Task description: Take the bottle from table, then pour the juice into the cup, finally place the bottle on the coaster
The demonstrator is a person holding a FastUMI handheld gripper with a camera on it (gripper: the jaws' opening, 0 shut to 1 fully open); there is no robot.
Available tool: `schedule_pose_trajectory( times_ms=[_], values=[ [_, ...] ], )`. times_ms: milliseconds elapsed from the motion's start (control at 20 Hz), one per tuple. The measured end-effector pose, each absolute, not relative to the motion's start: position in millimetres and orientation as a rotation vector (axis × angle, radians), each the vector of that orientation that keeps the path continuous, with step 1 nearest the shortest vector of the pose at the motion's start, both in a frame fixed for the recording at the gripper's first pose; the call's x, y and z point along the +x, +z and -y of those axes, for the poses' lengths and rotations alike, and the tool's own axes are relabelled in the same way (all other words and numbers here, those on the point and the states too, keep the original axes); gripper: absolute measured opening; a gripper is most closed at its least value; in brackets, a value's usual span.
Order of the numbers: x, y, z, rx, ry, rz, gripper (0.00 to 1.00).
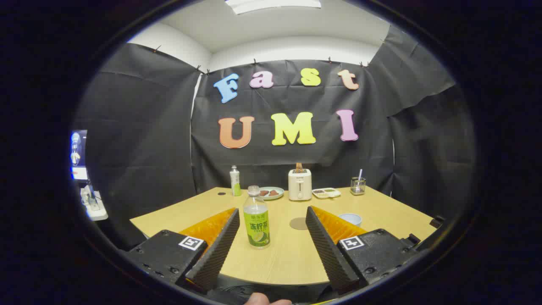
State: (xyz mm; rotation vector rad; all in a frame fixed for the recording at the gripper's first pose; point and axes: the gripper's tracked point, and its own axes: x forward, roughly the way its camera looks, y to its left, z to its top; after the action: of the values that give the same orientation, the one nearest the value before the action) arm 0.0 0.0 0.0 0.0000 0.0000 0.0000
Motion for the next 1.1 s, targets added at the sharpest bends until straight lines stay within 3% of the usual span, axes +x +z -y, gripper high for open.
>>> schedule_pose_trajectory(
  times_ms=[1100],
  values=[
    [7.6,-8.1,-7.1,0.004,0.002,-0.007,1.0]
  ],
)
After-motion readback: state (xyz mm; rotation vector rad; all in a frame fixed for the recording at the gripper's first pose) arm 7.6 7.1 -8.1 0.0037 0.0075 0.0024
